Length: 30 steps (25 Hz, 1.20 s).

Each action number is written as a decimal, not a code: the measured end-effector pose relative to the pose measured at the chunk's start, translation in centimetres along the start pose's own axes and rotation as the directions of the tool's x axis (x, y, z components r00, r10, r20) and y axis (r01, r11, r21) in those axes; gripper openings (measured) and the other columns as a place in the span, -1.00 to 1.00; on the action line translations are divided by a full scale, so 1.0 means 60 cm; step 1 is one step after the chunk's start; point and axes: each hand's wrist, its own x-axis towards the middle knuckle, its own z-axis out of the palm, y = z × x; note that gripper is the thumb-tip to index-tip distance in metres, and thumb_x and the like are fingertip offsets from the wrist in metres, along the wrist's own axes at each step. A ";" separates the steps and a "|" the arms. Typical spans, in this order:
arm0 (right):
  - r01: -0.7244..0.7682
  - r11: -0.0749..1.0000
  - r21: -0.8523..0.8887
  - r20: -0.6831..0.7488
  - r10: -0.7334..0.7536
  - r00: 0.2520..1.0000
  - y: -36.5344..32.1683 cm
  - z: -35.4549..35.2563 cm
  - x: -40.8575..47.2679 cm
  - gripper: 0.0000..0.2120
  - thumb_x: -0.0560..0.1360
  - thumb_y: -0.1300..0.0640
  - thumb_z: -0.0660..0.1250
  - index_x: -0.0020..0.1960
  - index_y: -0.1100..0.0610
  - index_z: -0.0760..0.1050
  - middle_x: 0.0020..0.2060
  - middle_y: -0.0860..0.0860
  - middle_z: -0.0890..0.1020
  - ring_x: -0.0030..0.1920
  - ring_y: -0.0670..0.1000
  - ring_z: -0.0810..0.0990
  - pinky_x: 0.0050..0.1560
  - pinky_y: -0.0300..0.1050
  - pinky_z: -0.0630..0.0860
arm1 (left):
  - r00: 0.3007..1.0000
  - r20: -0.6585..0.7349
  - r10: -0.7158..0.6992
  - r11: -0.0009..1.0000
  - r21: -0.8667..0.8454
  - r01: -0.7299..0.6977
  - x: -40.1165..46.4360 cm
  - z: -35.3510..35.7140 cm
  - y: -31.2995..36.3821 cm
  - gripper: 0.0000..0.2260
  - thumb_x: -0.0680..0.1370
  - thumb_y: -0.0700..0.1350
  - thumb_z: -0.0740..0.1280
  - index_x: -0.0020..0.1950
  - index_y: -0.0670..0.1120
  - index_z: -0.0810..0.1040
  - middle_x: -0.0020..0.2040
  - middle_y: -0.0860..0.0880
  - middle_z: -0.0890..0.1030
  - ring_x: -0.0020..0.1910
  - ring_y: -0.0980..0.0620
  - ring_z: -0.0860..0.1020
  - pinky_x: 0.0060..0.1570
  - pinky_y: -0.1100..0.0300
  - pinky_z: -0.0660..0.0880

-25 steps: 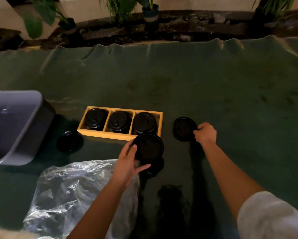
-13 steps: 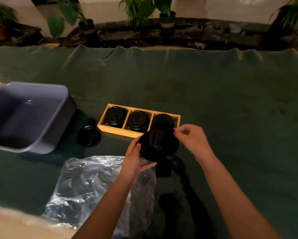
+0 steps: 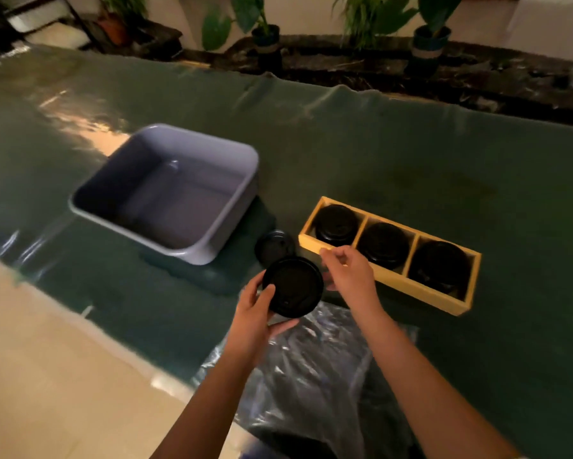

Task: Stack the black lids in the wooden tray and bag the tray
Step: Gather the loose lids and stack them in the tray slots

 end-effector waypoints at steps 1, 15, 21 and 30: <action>-0.133 0.989 0.063 0.049 0.130 0.990 0.005 0.030 0.019 -0.82 0.47 0.01 0.33 -0.19 0.13 0.51 -0.23 0.07 0.60 -0.34 -0.04 0.60 -0.37 -0.21 0.55 | 1.000 -0.026 0.003 1.000 -0.012 -0.003 0.008 -0.027 0.008 -0.80 0.57 -0.13 0.22 0.08 0.15 0.51 0.30 -0.12 0.46 0.22 -0.13 0.49 -0.30 0.09 0.61; -0.212 0.976 -0.048 -0.199 0.198 0.960 0.022 0.162 0.103 -0.90 0.45 0.19 0.32 -0.04 0.12 0.47 -0.33 0.00 0.60 -0.44 -0.04 0.59 -0.42 -0.18 0.52 | 0.995 -0.100 -0.020 0.997 -0.075 0.013 0.075 -0.147 0.059 -0.82 0.57 -0.07 0.21 0.10 0.15 0.52 0.25 -0.07 0.51 0.19 -0.07 0.53 -0.28 0.04 0.61; 0.084 0.996 0.035 -0.156 -0.078 0.985 -0.021 0.042 0.002 -0.83 0.48 0.13 0.31 -0.29 0.05 0.51 -0.42 -0.04 0.55 -0.46 -0.22 0.51 -0.46 -0.34 0.42 | 0.999 -0.022 -0.043 0.998 -0.046 0.042 0.050 -0.065 0.039 -0.82 0.60 -0.06 0.16 0.06 0.17 0.52 0.27 -0.08 0.49 0.18 -0.09 0.53 -0.29 0.05 0.61; 0.242 0.947 -0.209 -0.192 -0.283 0.940 -0.008 -0.080 -0.058 -0.96 0.48 0.13 0.30 -0.15 0.07 0.48 -0.31 -0.08 0.52 -0.25 -0.12 0.50 -0.26 -0.33 0.35 | 0.978 0.208 0.024 0.999 0.030 -0.031 -0.021 0.077 0.002 -0.80 0.54 -0.10 0.28 0.14 0.10 0.48 0.25 -0.09 0.51 0.20 -0.12 0.53 -0.27 0.07 0.61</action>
